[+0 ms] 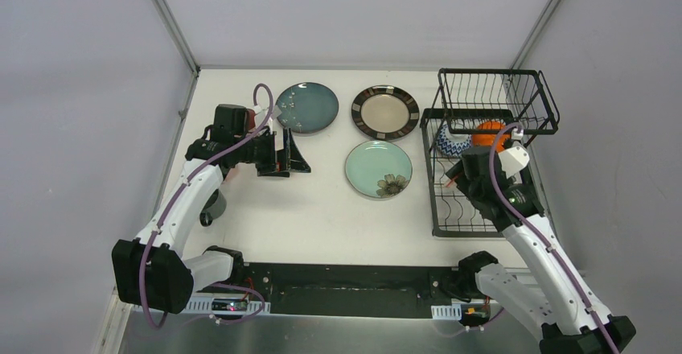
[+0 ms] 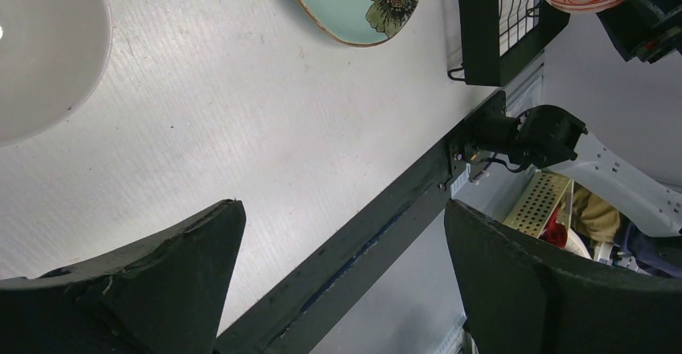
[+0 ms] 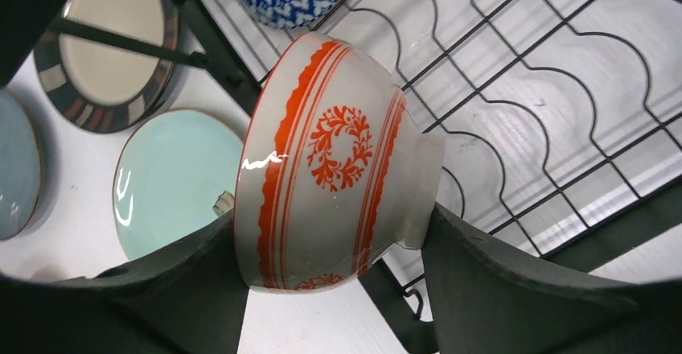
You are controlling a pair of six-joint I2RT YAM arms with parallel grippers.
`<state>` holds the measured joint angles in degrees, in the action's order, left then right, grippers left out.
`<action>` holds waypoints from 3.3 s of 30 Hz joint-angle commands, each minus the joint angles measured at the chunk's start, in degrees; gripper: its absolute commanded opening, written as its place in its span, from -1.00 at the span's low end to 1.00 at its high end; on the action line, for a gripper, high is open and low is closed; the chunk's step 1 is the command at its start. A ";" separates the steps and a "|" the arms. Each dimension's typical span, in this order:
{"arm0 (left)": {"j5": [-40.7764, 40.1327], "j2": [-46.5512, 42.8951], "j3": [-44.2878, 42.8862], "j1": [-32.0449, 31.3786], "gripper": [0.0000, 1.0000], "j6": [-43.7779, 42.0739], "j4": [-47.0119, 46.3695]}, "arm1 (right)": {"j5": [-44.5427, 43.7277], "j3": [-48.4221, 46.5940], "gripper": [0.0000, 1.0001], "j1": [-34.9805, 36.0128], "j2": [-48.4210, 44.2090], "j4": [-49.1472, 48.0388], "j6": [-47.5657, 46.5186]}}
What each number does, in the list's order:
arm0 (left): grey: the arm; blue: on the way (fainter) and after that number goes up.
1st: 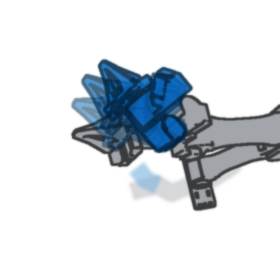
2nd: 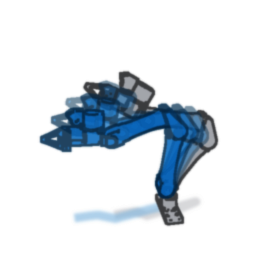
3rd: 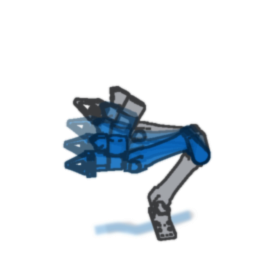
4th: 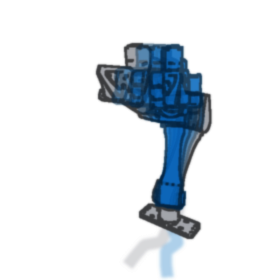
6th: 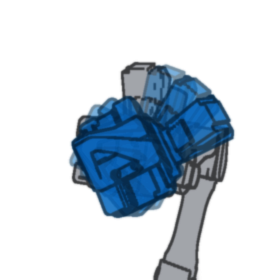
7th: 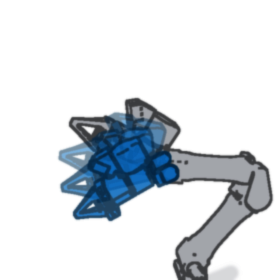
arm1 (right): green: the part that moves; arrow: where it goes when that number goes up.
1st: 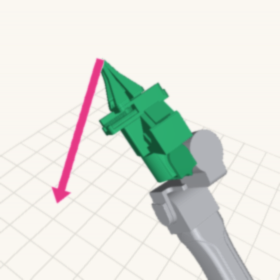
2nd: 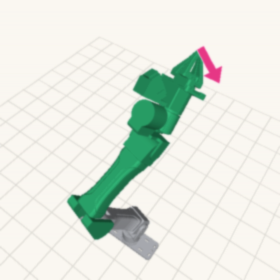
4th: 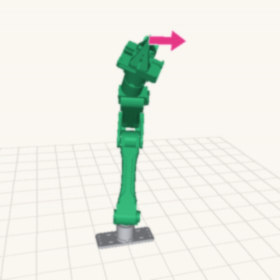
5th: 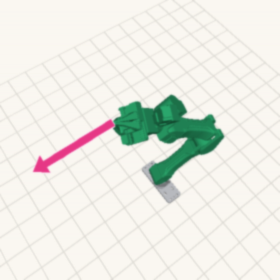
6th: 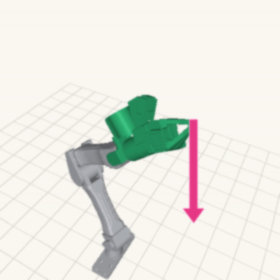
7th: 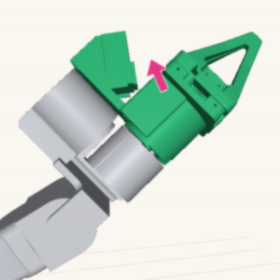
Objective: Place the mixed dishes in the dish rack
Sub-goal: Turn the bowl upside down on the dish rack.
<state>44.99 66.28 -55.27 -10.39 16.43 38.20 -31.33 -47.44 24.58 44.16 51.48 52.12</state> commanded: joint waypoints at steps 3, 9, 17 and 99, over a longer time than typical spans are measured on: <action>-0.28 -1.88 -1.69 0.37 0.98 -1.43 -0.71 | -2.27 -5.03 -0.26 -6.02 3.66 1.21 0.10; -0.99 -2.29 -1.52 0.37 0.98 -1.57 -0.68 | -2.78 -7.97 -0.27 -11.82 10.07 5.50 1.64; -1.84 -2.75 -1.50 0.36 0.98 -1.84 -0.23 | -2.70 -10.30 -0.24 -19.97 15.74 10.22 4.09; -3.30 -3.45 -1.67 0.37 0.98 -2.45 0.84 | -5.16 -14.86 0.78 -30.88 30.20 -3.43 -7.38</action>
<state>41.95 64.49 -55.27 -10.39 15.49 39.53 -34.98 -58.96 -6.13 76.25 49.56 46.04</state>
